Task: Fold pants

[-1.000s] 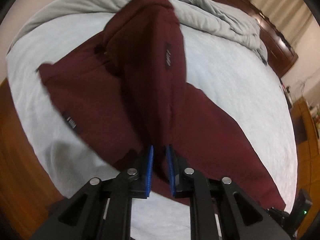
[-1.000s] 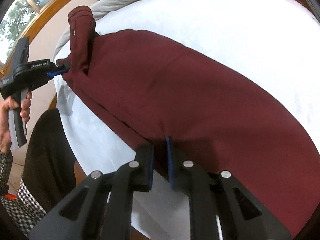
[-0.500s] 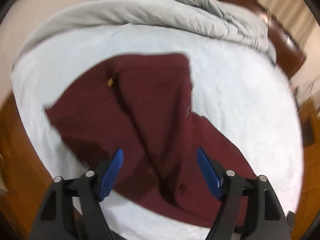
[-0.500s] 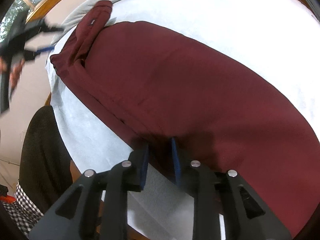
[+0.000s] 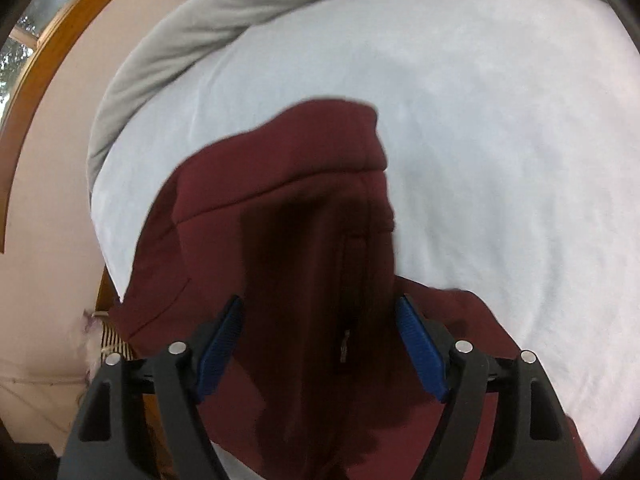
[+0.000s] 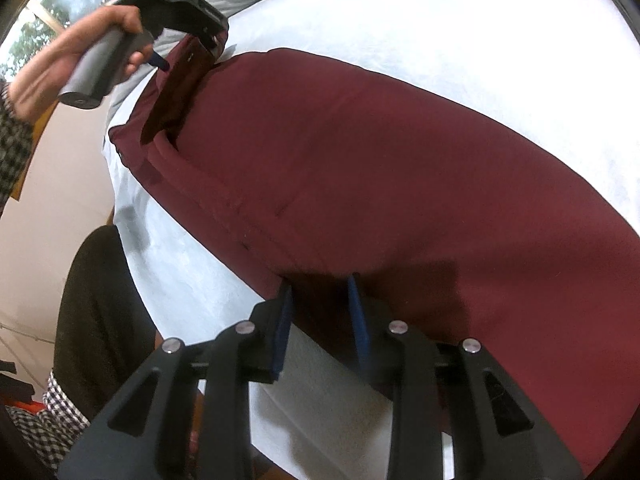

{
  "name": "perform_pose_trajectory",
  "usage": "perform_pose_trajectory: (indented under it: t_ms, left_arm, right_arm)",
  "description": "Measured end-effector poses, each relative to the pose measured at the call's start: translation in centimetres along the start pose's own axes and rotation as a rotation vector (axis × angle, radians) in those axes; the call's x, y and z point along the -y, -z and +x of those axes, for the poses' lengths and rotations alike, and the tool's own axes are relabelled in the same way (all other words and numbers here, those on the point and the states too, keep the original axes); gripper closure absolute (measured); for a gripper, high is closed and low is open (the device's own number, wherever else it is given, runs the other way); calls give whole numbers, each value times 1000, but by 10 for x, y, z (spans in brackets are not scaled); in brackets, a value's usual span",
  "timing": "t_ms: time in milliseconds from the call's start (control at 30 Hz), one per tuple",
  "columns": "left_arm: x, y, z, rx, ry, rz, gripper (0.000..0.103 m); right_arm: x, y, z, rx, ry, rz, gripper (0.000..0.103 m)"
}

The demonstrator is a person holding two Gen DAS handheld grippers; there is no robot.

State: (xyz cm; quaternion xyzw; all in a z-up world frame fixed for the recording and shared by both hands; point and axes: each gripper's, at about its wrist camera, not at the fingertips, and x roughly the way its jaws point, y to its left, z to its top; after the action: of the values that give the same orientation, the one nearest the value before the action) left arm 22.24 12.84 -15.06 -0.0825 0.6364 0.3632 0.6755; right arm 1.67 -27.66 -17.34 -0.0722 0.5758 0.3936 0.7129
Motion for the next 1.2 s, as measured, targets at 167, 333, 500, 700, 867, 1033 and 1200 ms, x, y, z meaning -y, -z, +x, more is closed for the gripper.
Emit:
perform_pose_trajectory:
  t_ms: [167, 333, 500, 700, 867, 1033, 1200]
  left_arm:
    - [-18, -1, 11, -9, 110, -57, 75]
    - [-55, 6, 4, 18, 251, -119, 90]
    - [-104, 39, -35, 163, 393, -172, 91]
    - [-188, 93, -38, 270, 457, -293, 91]
    - [-221, 126, 21, 200, 540, -376, 90]
    - [-211, 139, 57, 190, 567, -354, 90]
    - [-221, 145, 45, 206, 612, -346, 80]
  right_arm:
    - [4, -1, 0, 6, -18, 16, 75]
    - [5, 2, -2, 8, -14, 16, 75]
    - [4, 1, -2, 5, -2, 14, 75]
    - [0, -2, -2, 4, 7, 18, 75]
    - [-5, -4, -4, -5, 17, 14, 66]
    - [-14, -5, -19, 14, 28, -13, 48]
    - [-9, 0, -40, 49, -3, 24, 46]
